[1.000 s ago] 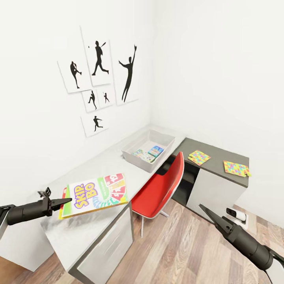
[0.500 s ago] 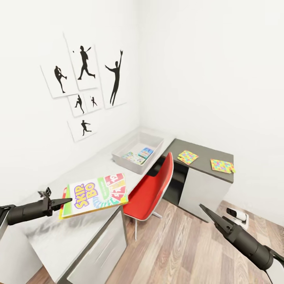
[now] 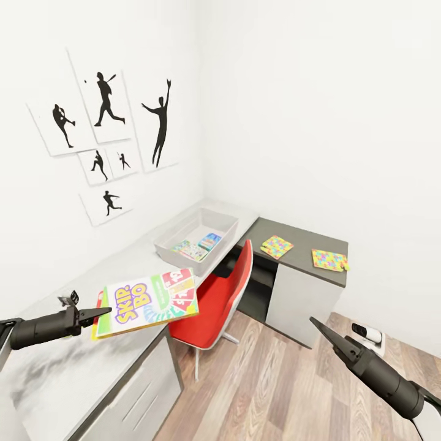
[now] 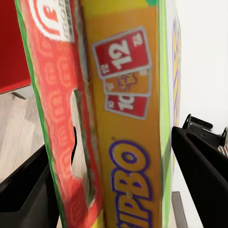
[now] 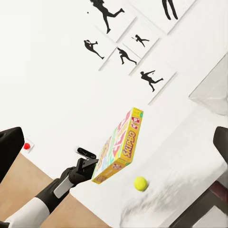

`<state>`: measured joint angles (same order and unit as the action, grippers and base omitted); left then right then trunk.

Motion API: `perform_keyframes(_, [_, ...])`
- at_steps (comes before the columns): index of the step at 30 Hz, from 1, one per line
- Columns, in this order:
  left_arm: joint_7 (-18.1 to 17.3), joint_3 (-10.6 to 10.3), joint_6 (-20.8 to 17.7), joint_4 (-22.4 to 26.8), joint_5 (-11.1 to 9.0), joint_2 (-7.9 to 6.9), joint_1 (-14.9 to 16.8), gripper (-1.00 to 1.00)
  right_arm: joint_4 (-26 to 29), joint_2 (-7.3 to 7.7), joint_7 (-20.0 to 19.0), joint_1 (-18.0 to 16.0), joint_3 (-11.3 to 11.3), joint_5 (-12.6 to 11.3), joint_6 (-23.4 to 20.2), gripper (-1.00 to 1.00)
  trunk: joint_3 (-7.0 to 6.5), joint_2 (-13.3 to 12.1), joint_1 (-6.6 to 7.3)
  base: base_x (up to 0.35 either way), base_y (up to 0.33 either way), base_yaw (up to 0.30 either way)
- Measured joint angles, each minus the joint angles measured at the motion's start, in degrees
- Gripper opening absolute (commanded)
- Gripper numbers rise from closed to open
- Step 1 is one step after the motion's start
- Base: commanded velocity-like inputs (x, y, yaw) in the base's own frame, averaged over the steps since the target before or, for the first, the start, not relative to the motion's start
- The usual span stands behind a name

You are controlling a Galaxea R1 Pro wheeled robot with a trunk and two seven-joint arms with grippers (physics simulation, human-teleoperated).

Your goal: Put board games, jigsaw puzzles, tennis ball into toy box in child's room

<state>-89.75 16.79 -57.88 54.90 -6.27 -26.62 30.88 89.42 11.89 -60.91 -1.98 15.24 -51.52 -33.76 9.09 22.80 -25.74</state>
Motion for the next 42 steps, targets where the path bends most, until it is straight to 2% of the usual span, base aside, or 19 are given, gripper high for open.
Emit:
perform_keyframes(2, [0.0, 0.49, 0.0, -0.04, -0.02, 0.0, 0.0, -1.0, 0.02, -0.05, 0.06, 0.0, -0.01, 0.0, 0.0, 1.0, 0.0, 0.0, 0.0, 0.139, -0.095, 0.0])
perform_keyframes(6, [0.01, 4.08, 0.01, -0.07, 0.02, 0.06, -0.06, -1.0, 0.06, -0.04, 0.06, 0.0, 0.04, 0.0, 0.0, 1.0, -0.02, 0.0, 0.0, 0.158, -0.121, 0.001])
perform_keyframes(9, [0.01, 4.84, 0.0, -0.07, 0.05, 0.12, -0.08, -1.0, 0.06, -0.02, 0.0, 0.0, 0.04, 0.01, 0.0, 1.0, -0.14, 0.0, 0.01, 0.185, -0.186, 0.059])
perform_keyframes(21, [0.01, 5.35, -0.05, -0.09, 0.14, 0.47, -0.08, -1.0, 0.07, 0.01, -0.37, -0.01, 0.05, 0.01, 0.0, 1.0, -0.82, 0.0, 0.01, 0.198, -0.224, 0.108])
perform_keyframes(32, [0.02, 8.13, -0.19, -0.09, 0.33, 0.59, -0.15, -1.0, 0.07, -0.04, -0.4, 0.0, 0.05, 0.01, 0.0, 1.0, -0.83, 0.0, 0.01, 0.195, -0.24, 0.001])
perform_keyframes(42, [0.02, 8.45, -0.3, -0.1, 0.41, 0.6, -0.17, -1.0, 0.08, -0.01, -0.42, 0.0, 0.05, 0.02, 0.0, 1.0, -0.83, 0.0, 0.0, 0.168, -0.272, 0.02])
